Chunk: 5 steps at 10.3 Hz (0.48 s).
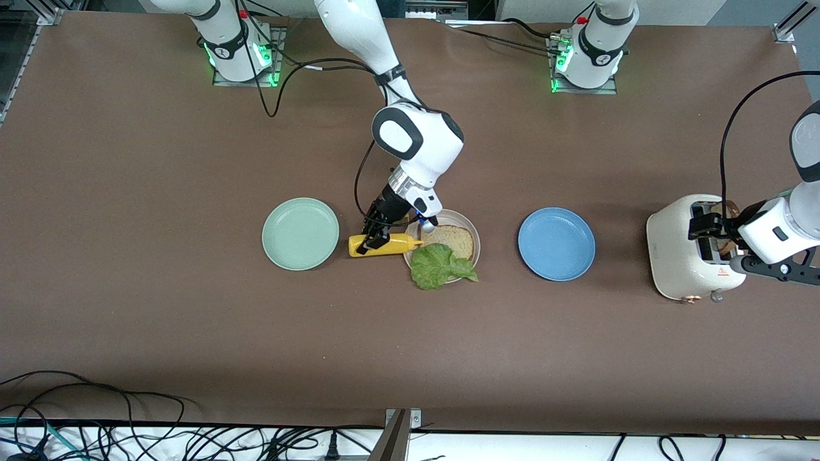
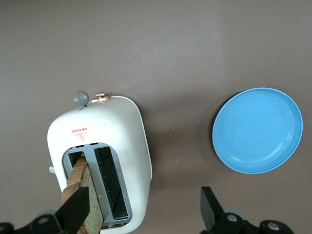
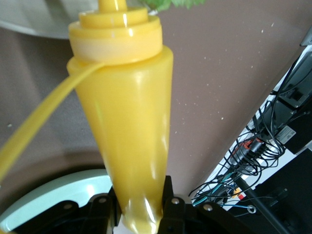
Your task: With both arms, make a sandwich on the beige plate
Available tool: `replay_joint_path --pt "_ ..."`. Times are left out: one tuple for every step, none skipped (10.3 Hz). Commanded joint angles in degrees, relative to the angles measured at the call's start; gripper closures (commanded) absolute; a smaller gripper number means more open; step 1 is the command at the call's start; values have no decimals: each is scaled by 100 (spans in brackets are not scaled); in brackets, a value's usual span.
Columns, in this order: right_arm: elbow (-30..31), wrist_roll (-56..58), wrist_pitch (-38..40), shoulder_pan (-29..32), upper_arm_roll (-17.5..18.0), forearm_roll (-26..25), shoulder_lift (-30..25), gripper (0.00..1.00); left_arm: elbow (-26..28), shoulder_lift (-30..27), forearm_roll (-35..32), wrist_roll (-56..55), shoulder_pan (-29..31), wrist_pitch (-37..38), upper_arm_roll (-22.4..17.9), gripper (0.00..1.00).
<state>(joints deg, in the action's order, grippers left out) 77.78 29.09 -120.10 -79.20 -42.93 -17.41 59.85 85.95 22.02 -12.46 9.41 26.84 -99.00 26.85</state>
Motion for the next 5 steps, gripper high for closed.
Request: replay_joint_path --pt "-351 -79 215 -25 -66 -122 281 100 -43 -31 -204 -62 5 12 22 0" --pt "-351 -79 224 -51 -66 -122 290 100 -51 -31 -204 -53 14 12 14 0" --pt "-351 -61 224 -51 -75 -122 282 100 -112 -31 -213 -45 14 3 14 0" --pt "-360 -44 224 -51 -75 -122 282 100 -113 -31 -213 -18 31 3 5 0" --pt "-360 0 224 -17 -101 -87 229 100 -113 -31 -204 -1 49 12 -4 0"
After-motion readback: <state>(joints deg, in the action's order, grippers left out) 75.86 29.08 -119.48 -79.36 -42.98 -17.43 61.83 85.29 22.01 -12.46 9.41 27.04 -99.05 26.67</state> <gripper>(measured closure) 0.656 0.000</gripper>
